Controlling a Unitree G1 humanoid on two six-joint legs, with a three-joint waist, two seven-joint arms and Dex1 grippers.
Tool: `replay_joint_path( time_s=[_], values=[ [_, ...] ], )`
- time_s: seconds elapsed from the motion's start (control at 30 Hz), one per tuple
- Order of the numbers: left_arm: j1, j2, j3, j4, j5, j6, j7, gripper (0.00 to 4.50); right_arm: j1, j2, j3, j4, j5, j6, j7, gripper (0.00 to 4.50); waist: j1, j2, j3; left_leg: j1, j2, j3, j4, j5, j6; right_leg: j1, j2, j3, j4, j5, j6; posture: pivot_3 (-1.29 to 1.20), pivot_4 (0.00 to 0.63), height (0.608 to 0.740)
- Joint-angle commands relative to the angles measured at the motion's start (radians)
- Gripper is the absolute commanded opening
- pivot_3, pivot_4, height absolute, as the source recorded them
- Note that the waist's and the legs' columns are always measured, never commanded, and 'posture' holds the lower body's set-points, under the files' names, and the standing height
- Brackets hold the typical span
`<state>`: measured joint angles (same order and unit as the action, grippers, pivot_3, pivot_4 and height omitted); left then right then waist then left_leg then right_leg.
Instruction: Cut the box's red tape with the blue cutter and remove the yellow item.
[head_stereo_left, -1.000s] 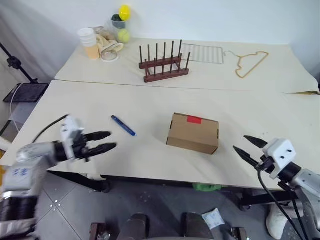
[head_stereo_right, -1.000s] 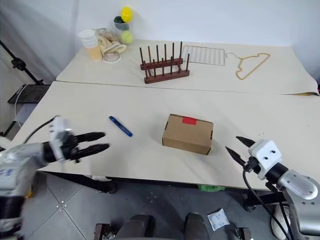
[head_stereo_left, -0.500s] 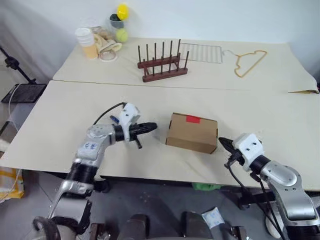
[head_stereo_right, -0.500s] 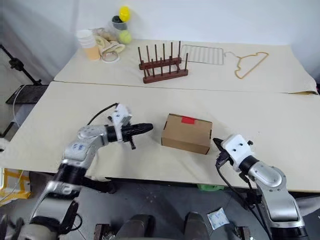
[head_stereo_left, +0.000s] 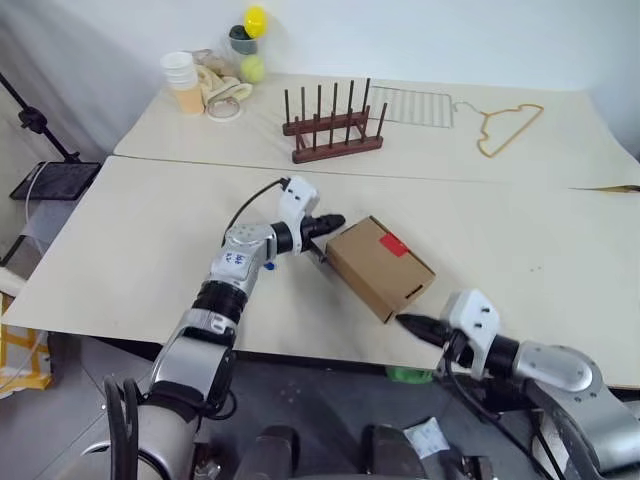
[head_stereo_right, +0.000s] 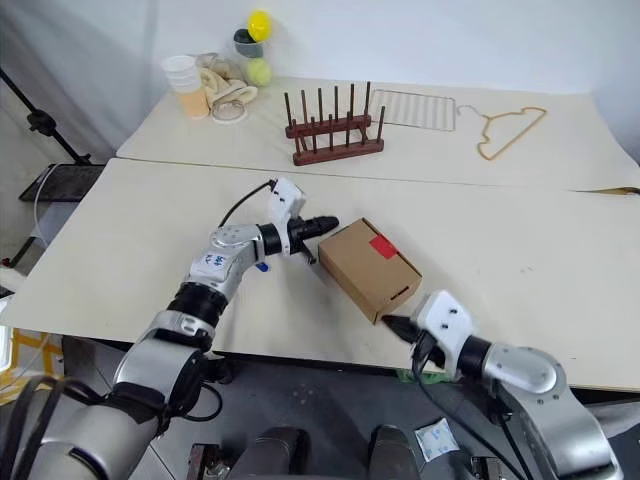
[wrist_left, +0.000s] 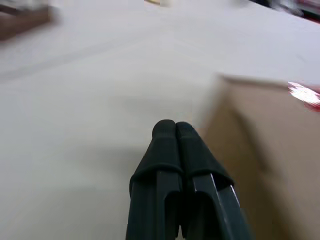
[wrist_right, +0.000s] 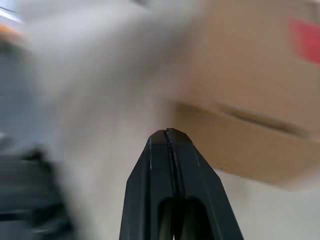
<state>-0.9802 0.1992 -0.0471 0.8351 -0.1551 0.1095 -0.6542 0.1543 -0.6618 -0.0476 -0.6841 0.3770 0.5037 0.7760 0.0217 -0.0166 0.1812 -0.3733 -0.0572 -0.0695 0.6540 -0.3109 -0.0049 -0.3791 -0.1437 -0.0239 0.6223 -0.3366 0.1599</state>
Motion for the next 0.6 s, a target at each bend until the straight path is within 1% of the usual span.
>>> replay_joint_path(
  time_s=[0.03,0.07,0.13,0.2,0.27,0.33,0.4,0.43,0.5,0.6],
  values=[
    [0.000,0.111,0.030,0.011,0.022,-0.125,-0.072,0.02,0.051,-0.007,-0.104,-0.052,0.042,0.008,-0.024,0.00,-0.009,-0.001,0.001,0.000,0.000,0.001,-0.001,0.000,0.000,0.000,0.000,0.000,0.000,0.000,0.000,0.00,0.150,0.740],
    [0.013,0.159,0.044,-0.003,0.004,-0.120,-0.133,0.02,0.077,-0.009,-0.151,-0.050,0.053,0.007,-0.026,0.00,-0.012,-0.001,0.001,0.001,0.000,0.001,-0.001,0.000,0.000,-0.001,0.000,0.001,0.000,0.000,0.000,0.00,0.150,0.740],
    [0.059,0.247,0.045,-0.076,-0.043,-0.085,-0.314,0.02,0.114,-0.016,-0.228,-0.031,0.050,0.009,-0.039,0.00,-0.017,-0.001,0.001,0.001,0.000,0.001,-0.002,0.000,0.000,-0.002,0.000,0.000,0.001,0.000,0.000,0.00,0.150,0.740],
    [0.119,0.319,0.023,-0.186,-0.088,-0.005,-0.481,0.02,0.115,-0.022,-0.268,0.010,0.013,-0.004,-0.070,0.00,-0.021,-0.001,0.001,0.001,0.001,0.001,-0.002,0.000,0.000,-0.002,0.000,0.000,0.002,0.000,0.000,0.00,0.150,0.740],
    [0.204,0.389,-0.016,-0.336,-0.129,0.113,-0.611,0.02,0.059,-0.010,-0.283,0.088,-0.042,-0.011,-0.145,0.00,-0.021,-0.001,0.001,0.001,0.000,0.001,-0.002,0.000,0.000,-0.001,0.000,0.000,0.002,0.000,0.000,0.00,0.150,0.740],
    [0.273,0.418,-0.047,-0.456,-0.144,0.187,-0.654,0.02,-0.003,0.014,-0.284,0.155,-0.078,-0.019,-0.214,0.00,-0.017,-0.001,0.001,0.001,0.002,0.000,0.000,0.000,0.000,0.000,-0.002,0.001,0.002,0.000,0.000,0.00,0.150,0.740],
    [0.321,0.418,-0.081,-0.545,-0.143,0.254,-0.656,0.02,-0.050,0.024,-0.262,0.214,-0.110,-0.045,-0.239,0.00,-0.005,-0.001,0.001,0.001,0.002,-0.001,0.001,0.001,0.001,0.001,-0.004,0.001,0.002,0.000,0.000,0.00,0.150,0.740],
    [0.342,0.395,-0.097,-0.577,-0.140,0.279,-0.634,0.02,-0.081,0.025,-0.233,0.257,-0.136,-0.076,-0.240,0.00,0.000,-0.001,0.001,0.001,0.001,-0.002,0.001,0.001,0.001,0.001,-0.004,0.001,0.002,0.000,0.000,0.00,0.150,0.740],
    [0.355,0.323,-0.117,-0.595,-0.112,0.299,-0.539,0.02,-0.145,0.039,-0.186,0.342,-0.164,-0.125,-0.241,0.00,0.003,-0.001,0.001,0.001,0.001,-0.001,0.001,0.001,0.001,0.002,-0.004,0.002,0.002,0.000,0.000,0.00,0.150,0.740],
    [0.329,0.217,-0.141,-0.540,-0.044,0.296,-0.391,0.02,-0.230,0.064,-0.134,0.473,-0.189,-0.201,-0.223,0.00,0.003,-0.001,0.001,0.000,0.000,-0.002,0.002,0.001,0.002,0.002,-0.004,0.001,0.002,0.000,0.000,0.00,0.150,0.740]
  ],
)
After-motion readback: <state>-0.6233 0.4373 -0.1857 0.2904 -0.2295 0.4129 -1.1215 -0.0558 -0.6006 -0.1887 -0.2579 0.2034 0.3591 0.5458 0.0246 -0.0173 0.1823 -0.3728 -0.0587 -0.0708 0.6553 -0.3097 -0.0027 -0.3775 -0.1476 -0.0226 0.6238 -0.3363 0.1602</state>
